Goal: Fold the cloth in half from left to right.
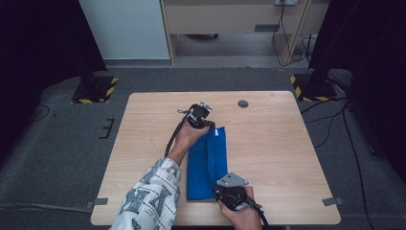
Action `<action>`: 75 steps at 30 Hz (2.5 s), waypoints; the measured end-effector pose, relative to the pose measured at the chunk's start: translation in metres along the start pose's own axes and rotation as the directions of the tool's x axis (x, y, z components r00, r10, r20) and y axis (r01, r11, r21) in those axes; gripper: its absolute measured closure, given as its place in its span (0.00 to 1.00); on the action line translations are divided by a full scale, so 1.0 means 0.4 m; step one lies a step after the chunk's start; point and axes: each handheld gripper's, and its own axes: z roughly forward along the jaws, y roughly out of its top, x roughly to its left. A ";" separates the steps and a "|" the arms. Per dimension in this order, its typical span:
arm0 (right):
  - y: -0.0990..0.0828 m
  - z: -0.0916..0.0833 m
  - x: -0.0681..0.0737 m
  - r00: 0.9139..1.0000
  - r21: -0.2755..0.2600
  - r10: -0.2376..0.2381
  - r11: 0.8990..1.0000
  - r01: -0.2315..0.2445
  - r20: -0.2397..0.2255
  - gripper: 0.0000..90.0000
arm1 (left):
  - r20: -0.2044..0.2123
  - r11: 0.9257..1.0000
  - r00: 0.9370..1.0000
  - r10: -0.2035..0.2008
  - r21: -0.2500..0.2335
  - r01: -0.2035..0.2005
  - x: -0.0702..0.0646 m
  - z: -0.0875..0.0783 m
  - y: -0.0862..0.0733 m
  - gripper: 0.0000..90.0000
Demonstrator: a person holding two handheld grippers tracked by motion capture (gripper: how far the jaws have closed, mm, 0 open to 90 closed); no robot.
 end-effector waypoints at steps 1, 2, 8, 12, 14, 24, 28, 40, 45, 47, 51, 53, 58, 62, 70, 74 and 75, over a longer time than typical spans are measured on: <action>-0.002 0.001 -0.001 1.000 0.004 -0.001 1.000 0.001 -0.001 0.77 | 0.002 1.000 1.000 0.000 -0.001 0.000 -0.001 0.002 0.000 1.00; -0.003 0.002 -0.001 1.000 0.010 0.000 1.000 0.000 -0.002 0.77 | 0.003 1.000 1.000 0.000 -0.002 0.000 -0.002 0.004 0.000 1.00; -0.013 -0.003 -0.008 1.000 0.017 0.016 1.000 -0.016 -0.009 0.80 | 0.011 1.000 1.000 -0.011 -0.009 0.011 -0.004 0.009 0.001 1.00; -0.021 -0.011 -0.020 1.000 0.022 0.030 0.999 -0.030 0.002 0.77 | 0.014 1.000 1.000 -0.018 -0.013 0.018 -0.005 0.011 0.001 1.00; -0.024 -0.015 -0.026 0.999 0.033 0.035 0.999 -0.036 0.005 0.75 | 0.019 1.000 1.000 -0.019 -0.019 0.019 -0.006 0.013 0.001 0.99; -0.028 -0.024 -0.020 0.999 0.070 0.046 0.997 -0.045 -0.010 0.72 | 0.050 0.999 0.999 -0.019 -0.031 0.020 -0.020 0.015 0.002 0.86; -0.031 -0.024 -0.026 0.999 0.080 0.045 0.996 -0.045 0.003 0.68 | 0.037 0.999 0.999 -0.011 -0.049 0.013 -0.026 0.004 0.007 0.79; -0.001 -0.024 -0.089 0.999 0.052 0.041 0.998 -0.043 0.029 0.40 | -0.009 0.994 1.000 -0.003 -0.106 0.002 -0.013 -0.090 -0.027 0.50; 0.030 -0.005 -0.124 0.999 0.030 0.042 0.999 -0.042 0.031 0.35 | -0.024 0.994 1.000 -0.004 -0.111 0.002 -0.001 -0.133 -0.059 0.40; 0.043 0.009 -0.142 0.999 0.029 0.043 0.999 -0.044 0.026 0.32 | -0.035 0.993 0.999 -0.013 -0.121 0.009 0.005 -0.146 -0.072 0.38; 0.062 0.028 -0.175 0.998 0.008 0.064 0.998 -0.065 0.020 0.30 | -0.051 0.992 0.999 -0.017 -0.124 0.010 0.014 -0.162 -0.096 0.33; 0.074 0.034 -0.187 0.998 0.000 0.061 0.998 -0.061 0.020 0.28 | -0.050 0.993 0.999 -0.007 -0.118 0.001 0.018 -0.168 -0.107 0.32; 0.110 0.053 -0.214 0.997 0.001 0.072 0.997 -0.072 0.015 0.21 | -0.047 0.993 0.999 -0.013 -0.122 0.007 0.027 -0.179 -0.124 0.23; 0.133 0.072 -0.230 0.997 0.006 0.065 0.998 -0.065 0.029 0.19 | -0.046 0.992 0.999 -0.017 -0.125 0.011 0.034 -0.185 -0.135 0.17; 0.175 0.108 -0.270 0.999 -0.005 0.033 0.999 -0.033 0.039 0.22 | -0.026 0.990 1.000 -0.013 -0.138 0.009 0.035 -0.191 -0.143 0.12; 0.205 0.131 -0.290 0.997 -0.013 0.038 0.999 -0.037 0.061 0.21 | -0.002 0.988 1.000 -0.026 -0.151 0.025 0.042 -0.195 -0.144 0.10; 0.212 0.138 -0.294 0.997 -0.013 0.037 0.999 -0.036 0.063 0.21 | -0.008 0.988 1.000 -0.026 -0.151 0.024 0.044 -0.196 -0.145 0.10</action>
